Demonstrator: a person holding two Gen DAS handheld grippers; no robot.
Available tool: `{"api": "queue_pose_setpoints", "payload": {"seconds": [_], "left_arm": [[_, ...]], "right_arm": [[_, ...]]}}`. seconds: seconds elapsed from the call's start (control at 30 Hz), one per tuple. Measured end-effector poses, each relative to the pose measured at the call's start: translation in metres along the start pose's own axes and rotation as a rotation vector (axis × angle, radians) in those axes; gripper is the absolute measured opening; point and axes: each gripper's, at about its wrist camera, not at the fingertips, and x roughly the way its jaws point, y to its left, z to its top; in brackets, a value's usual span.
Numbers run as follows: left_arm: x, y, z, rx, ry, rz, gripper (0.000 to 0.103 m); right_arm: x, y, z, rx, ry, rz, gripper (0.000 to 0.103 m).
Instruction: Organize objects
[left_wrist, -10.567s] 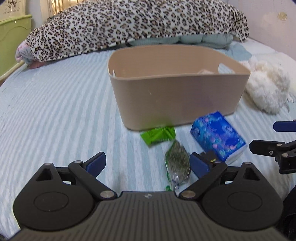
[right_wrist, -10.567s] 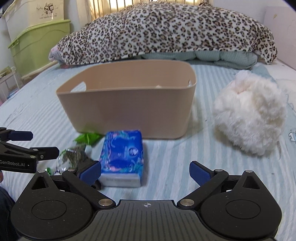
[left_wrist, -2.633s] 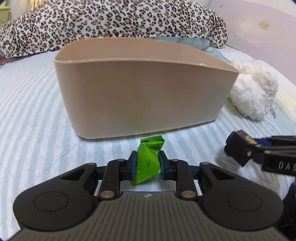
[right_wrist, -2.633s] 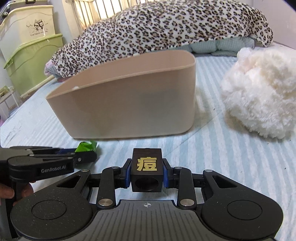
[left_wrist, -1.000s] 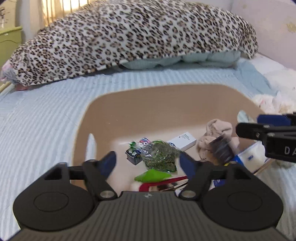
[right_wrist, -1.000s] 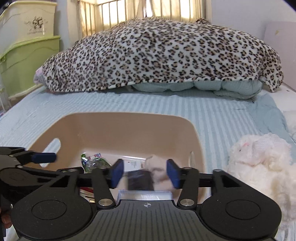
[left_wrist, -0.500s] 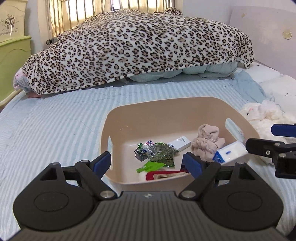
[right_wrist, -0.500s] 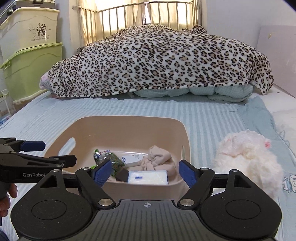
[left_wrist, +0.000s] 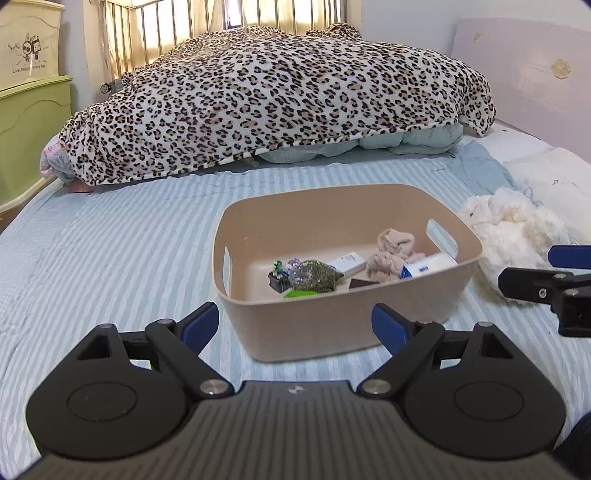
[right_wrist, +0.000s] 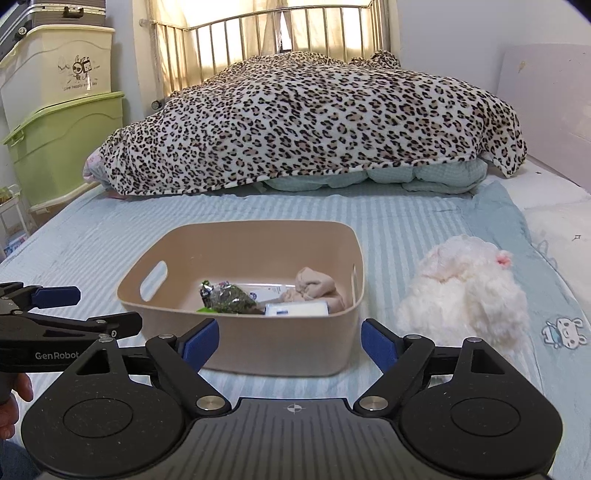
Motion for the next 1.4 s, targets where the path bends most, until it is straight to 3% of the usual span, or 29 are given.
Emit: {"api": "queue_pose_setpoints", "payload": {"seconds": [0.8, 1.4], "left_arm": [[-0.070, -0.014, -0.053, -0.048, 0.001, -0.044, 0.090], [-0.115, -0.019, -0.077, -0.060, -0.055, -0.039, 0.090]], "right_arm": [[-0.055, -0.002, -0.053, 0.002, -0.007, -0.023, 0.087], [-0.085, -0.003, -0.084, 0.050, 0.009, -0.003, 0.087]]}}
